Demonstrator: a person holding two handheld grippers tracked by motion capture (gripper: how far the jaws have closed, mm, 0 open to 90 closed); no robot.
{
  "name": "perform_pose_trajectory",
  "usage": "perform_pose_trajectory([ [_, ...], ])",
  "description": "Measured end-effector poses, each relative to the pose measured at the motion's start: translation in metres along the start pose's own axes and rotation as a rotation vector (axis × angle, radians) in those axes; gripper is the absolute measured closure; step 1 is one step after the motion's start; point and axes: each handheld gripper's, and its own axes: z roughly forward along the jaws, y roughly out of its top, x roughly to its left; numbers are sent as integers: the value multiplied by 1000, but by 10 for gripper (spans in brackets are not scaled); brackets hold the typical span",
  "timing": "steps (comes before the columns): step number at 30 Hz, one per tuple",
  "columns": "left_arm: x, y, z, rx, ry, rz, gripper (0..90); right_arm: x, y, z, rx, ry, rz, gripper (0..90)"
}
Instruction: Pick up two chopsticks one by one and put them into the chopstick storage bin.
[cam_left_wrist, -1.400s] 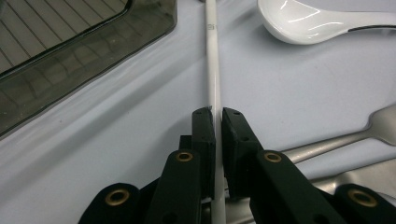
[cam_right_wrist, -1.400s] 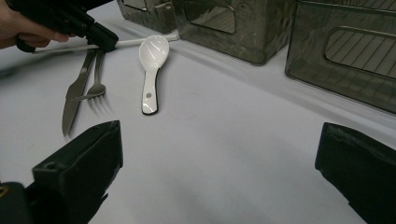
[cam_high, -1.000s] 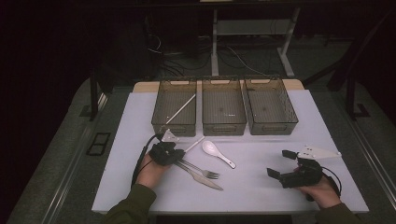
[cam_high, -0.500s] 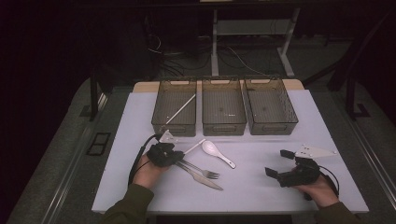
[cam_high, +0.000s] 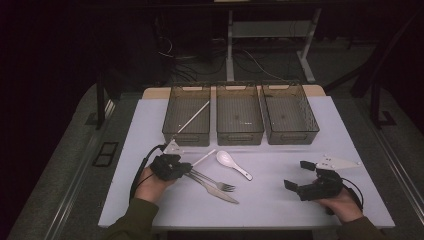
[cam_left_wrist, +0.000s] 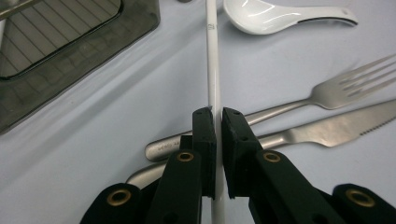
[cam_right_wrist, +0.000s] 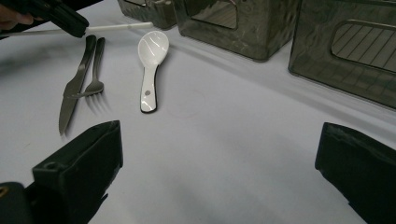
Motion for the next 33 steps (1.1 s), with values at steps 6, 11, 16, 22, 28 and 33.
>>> perform_pose_trajectory([
  [6,0,5,-7,-14,-17,-6,836,0,0,0,-7,2,9,9],
  [11,1,9,-12,-35,-23,-5,836,-1,0,-1,-7,1,9,9],
  [16,3,16,-19,-72,-8,-20,836,-1,0,0,-5,3,11,9],
  [22,11,34,-26,-113,9,-19,835,-1,0,-1,-5,-3,11,9],
  [28,24,52,-31,-142,12,-36,835,-2,0,-1,-3,-3,12,9],
  [33,35,67,-35,-160,21,-48,836,-1,0,-1,-4,-1,15,9],
])
